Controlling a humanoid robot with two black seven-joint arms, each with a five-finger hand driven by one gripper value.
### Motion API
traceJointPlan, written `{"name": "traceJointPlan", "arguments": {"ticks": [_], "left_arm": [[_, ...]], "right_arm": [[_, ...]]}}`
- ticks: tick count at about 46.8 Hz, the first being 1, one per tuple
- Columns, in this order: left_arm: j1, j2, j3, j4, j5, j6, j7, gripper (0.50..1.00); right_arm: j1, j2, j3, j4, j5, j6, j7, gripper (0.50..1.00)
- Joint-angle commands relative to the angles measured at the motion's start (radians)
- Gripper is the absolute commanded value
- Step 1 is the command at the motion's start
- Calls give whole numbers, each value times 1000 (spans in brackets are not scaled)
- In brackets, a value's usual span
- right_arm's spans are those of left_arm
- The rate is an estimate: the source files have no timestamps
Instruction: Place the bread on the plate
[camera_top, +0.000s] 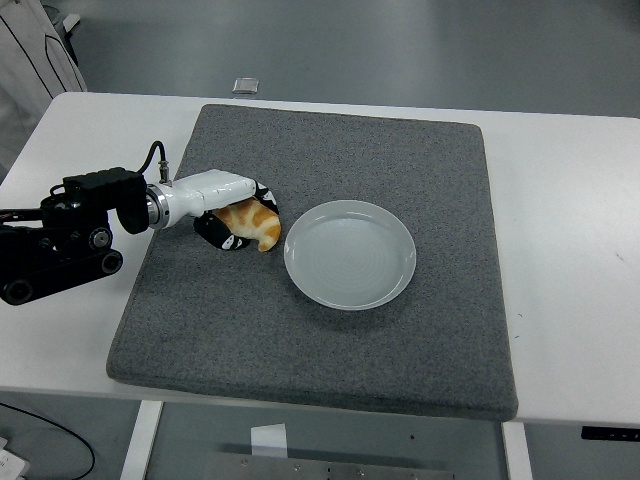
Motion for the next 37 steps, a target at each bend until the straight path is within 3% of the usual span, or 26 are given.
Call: {"name": "traceJointPlan", "arguments": {"ticks": [1, 6, 13, 24, 37], "left_arm": [[0, 0, 0, -1, 1, -3, 0, 658], [0, 3, 0, -3, 7, -5, -2, 617], [-3, 11, 0, -9, 10, -5, -3, 500], [-18, 38, -12, -15, 13, -5, -14, 500], [-107, 89, -16, -87, 8, -9, -17, 500]], "right_arm": [[0, 0, 0, 0, 0, 0, 0, 932], [0, 0, 0, 0, 0, 0, 0, 932], [0, 0, 0, 0, 0, 0, 0, 932], [0, 0, 0, 0, 0, 0, 0, 932], [0, 0, 0, 0, 0, 0, 0, 932]]}}
